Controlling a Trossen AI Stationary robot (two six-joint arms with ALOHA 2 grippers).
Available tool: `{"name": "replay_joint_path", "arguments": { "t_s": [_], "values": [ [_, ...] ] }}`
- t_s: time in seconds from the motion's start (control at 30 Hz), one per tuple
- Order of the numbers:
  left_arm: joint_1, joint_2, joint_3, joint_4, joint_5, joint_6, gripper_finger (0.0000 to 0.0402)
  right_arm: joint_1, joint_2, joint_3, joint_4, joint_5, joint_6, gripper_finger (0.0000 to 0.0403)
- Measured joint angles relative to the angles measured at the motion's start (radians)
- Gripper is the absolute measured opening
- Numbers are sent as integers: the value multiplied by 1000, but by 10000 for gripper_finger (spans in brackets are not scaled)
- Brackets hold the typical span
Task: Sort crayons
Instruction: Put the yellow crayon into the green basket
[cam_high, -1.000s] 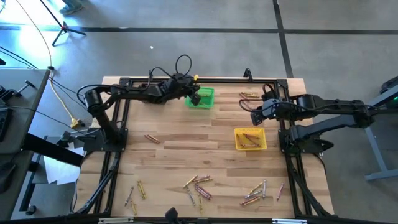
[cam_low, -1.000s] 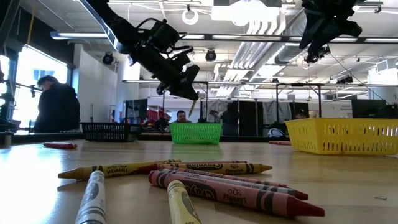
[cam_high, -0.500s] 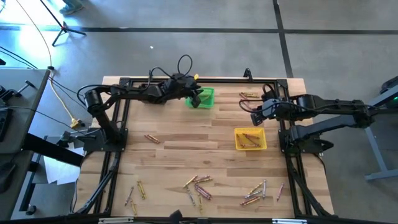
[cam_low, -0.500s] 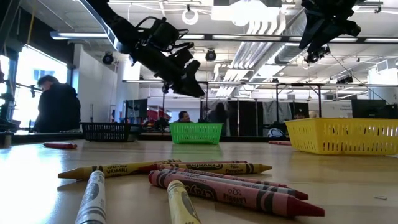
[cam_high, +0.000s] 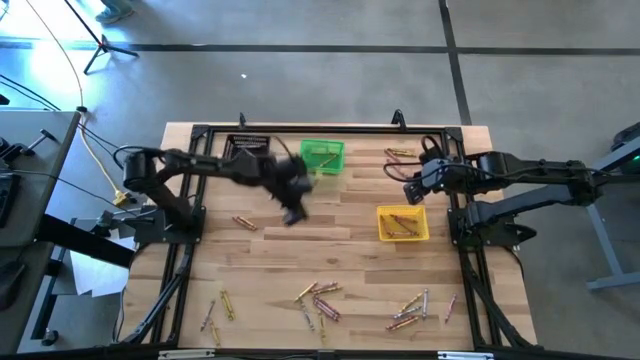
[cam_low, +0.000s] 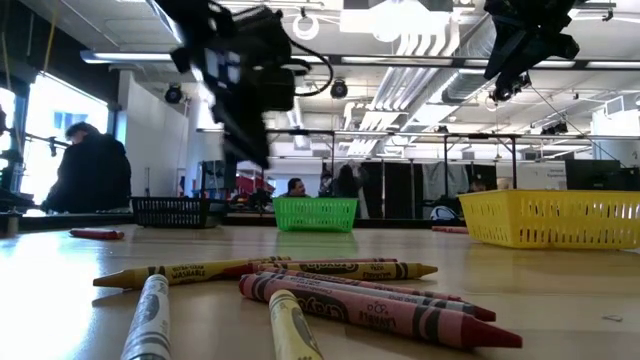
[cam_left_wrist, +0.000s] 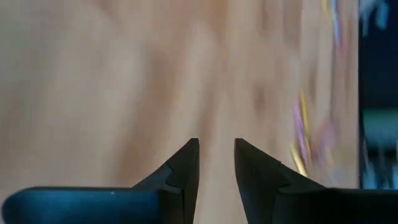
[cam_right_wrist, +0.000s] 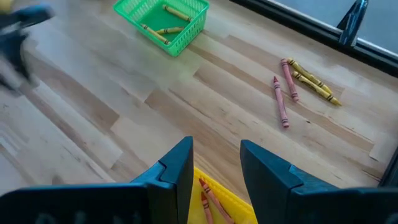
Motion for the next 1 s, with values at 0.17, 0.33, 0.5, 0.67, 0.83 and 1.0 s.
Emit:
{"name": "replay_joint_path", "arguments": {
  "t_s": [0.17,0.33,0.5,0.67,0.83,1.0],
  "values": [
    [-230,-28,0,-206,-7,-143,85,0,0,0,0,-12,-15,119],
    [-458,-30,0,-217,-9,-521,84,1,0,0,-1,-25,-28,119],
    [-671,-30,0,-201,-53,-890,84,1,0,0,-1,-42,-71,119],
    [-878,-30,-1,-200,-184,-1305,84,1,0,0,-1,-69,-119,119],
    [-1063,-30,-1,-136,-315,-1782,84,1,0,0,-1,-70,-147,119],
    [-1198,-30,-1,-88,-411,-2089,84,1,0,0,-1,-71,-153,119]
  ]
}}
